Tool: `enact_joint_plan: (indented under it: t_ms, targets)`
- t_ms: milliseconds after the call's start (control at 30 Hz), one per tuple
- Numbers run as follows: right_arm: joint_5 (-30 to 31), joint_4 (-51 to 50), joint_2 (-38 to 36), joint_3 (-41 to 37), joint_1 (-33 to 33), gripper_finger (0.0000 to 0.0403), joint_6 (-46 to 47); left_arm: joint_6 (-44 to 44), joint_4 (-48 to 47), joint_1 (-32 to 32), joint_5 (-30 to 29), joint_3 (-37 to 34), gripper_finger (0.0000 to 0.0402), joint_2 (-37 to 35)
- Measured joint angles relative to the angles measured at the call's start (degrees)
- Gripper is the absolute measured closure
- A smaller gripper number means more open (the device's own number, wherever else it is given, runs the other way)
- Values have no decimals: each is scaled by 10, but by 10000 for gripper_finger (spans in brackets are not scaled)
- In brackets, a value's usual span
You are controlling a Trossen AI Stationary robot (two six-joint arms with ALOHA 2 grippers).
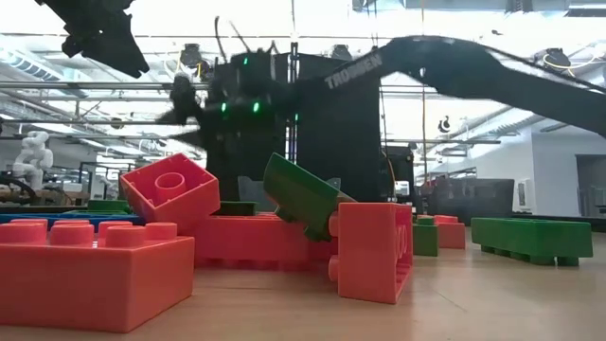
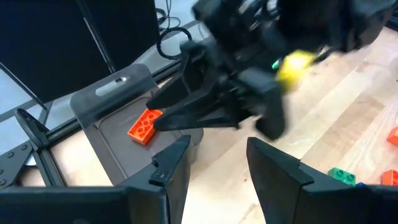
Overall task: Sort blocks
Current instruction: Put the blue game piece into the right black bin
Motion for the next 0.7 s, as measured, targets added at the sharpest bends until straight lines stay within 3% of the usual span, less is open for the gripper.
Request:
enact_joint_plan:
  t_ms: [100,200,333,433,500,700]
  targets:
    - [-76,-77,-55,0,4,198,-91,0,0,0,0,0,241,0]
    - [-129,-229,-130,1,13,198,-226,0,0,0,0,0,241,0]
    - [-125,-476,-194,2,34,200,-389,0,0,0,0,0,241,0]
    - [-123,-606,-203,0,58,200,-441,0,0,0,0,0,241,0]
    - [-104,-644,-201,-2,76,200,-448,0,0,0,0,0,241,0]
    - [-59,-615,-136,-14,121,190,-423,-4,3,0,0,0,241,0]
